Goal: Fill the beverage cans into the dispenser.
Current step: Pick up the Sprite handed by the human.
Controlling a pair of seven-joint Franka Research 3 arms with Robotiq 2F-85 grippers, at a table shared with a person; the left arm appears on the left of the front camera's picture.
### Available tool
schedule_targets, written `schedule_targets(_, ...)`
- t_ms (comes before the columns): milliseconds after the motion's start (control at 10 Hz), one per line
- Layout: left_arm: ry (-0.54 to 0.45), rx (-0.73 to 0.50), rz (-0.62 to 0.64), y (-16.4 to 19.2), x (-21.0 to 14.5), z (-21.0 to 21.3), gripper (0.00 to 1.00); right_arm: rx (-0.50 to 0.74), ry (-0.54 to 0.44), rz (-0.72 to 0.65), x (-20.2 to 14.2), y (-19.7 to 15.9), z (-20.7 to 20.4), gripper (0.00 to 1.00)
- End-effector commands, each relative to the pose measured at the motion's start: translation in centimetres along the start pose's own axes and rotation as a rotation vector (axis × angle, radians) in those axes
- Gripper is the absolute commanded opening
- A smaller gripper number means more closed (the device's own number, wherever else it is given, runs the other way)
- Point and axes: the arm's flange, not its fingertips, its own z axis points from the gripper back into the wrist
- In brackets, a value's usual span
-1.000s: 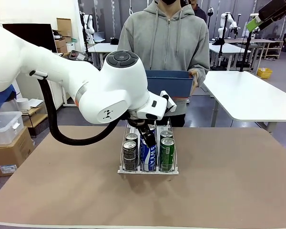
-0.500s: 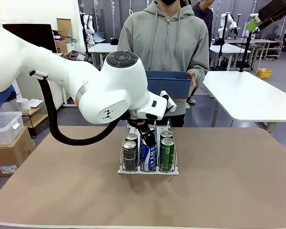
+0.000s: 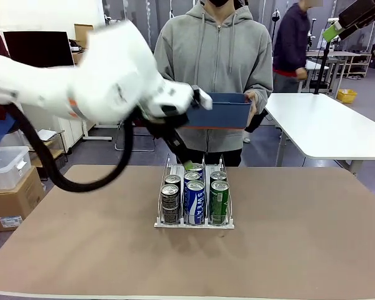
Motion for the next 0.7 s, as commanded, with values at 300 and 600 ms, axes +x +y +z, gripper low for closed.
schedule_targets(300,-0.046,-0.003,-0.057,5.7,-1.4,17.5,1.0,-0.003,-0.008,-0.003,-0.1,0.0,0.0,1.0)
schedule_targets(600,-0.145,0.001,-0.075,7.3,-1.2,24.5,1.0,-0.003,-0.008,-0.003,-0.1,0.0,0.0,1.0)
